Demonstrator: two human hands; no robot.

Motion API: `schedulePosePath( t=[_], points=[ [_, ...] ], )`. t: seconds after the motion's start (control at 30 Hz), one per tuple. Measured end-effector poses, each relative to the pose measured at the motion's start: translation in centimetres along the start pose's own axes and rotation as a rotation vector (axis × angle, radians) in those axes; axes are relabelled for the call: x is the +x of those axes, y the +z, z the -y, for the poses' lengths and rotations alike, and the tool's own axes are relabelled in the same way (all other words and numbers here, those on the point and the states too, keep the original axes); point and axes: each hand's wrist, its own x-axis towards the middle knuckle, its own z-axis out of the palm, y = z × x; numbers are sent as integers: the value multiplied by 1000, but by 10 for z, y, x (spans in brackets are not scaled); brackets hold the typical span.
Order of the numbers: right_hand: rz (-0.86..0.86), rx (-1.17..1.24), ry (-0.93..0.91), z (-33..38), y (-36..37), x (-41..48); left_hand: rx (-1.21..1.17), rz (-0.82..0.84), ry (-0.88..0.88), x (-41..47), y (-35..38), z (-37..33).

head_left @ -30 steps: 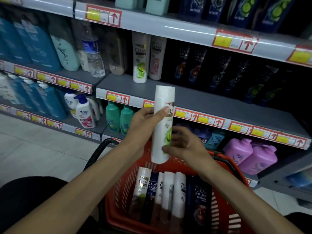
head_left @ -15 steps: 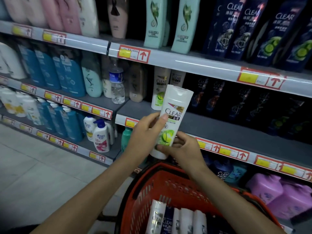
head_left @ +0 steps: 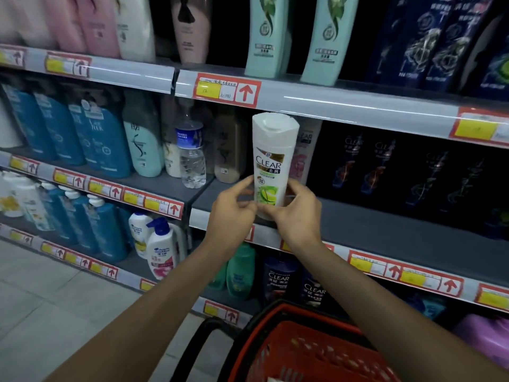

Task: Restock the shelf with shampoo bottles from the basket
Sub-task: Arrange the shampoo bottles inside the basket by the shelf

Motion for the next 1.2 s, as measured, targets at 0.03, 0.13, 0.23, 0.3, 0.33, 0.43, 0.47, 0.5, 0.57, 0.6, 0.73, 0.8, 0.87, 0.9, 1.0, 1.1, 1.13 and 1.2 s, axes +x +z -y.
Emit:
schedulePosePath(
  t=[0.03, 0.13, 0.23, 0.3, 0.33, 0.43, 0.47, 0.5, 0.57, 0.6, 0.73, 0.8, 0.87, 0.9, 1.0, 1.1, 1.13, 1.2],
  points=[
    [-10, -10, -7, -3, 4, 3, -16, -14, -12, 4, 2, 4],
    [-26, -5, 4, -14, 15, 12, -53, -38, -34, 15, 8, 15],
    [-51, -34, 17, -24, 25, 21, -107, -52, -38, 28, 15, 27],
    [-68, -57, 19, -26, 28, 28, -144, -38, -45, 35, 20, 29],
    [-73, -68, 19, -27, 30, 31, -157, -31, -52, 38, 22, 30],
    [-76, -86, 23, -30, 34, 40, -202, -14, -66, 48, 30, 33],
    [-75, -93, 26, -31, 35, 43, -210, -7, -70, 49, 32, 34],
    [-79, -107, 27, -33, 37, 45, -217, 0, -72, 51, 33, 36],
    [-88, -141, 28, -38, 39, 48, -224, 11, -72, 53, 34, 39],
    [-90, -158, 27, -40, 40, 48, -219, 12, -79, 53, 34, 39],
    [-77, -206, 32, -39, 41, 47, -203, 43, -108, 51, 30, 33],
    [-48, -187, 68, -37, 38, 45, -148, 88, -123, 47, 26, 26],
    [-1, -171, 89, -36, 31, 40, -85, 123, -141, 42, 21, 17],
    [21, -173, 93, -35, 26, 37, -58, 136, -155, 40, 18, 14],
    [94, -227, 102, -28, 5, 23, 4, 173, -187, 31, 12, 3],
    [195, -289, 103, -17, -28, 7, 96, 191, -175, 21, 9, -9],
    [235, -324, 107, -12, -40, 1, 137, 194, -164, 16, 9, -14],
    [307, -398, 121, -4, -65, -11, 236, 211, -143, 1, 15, -26]
  ],
)
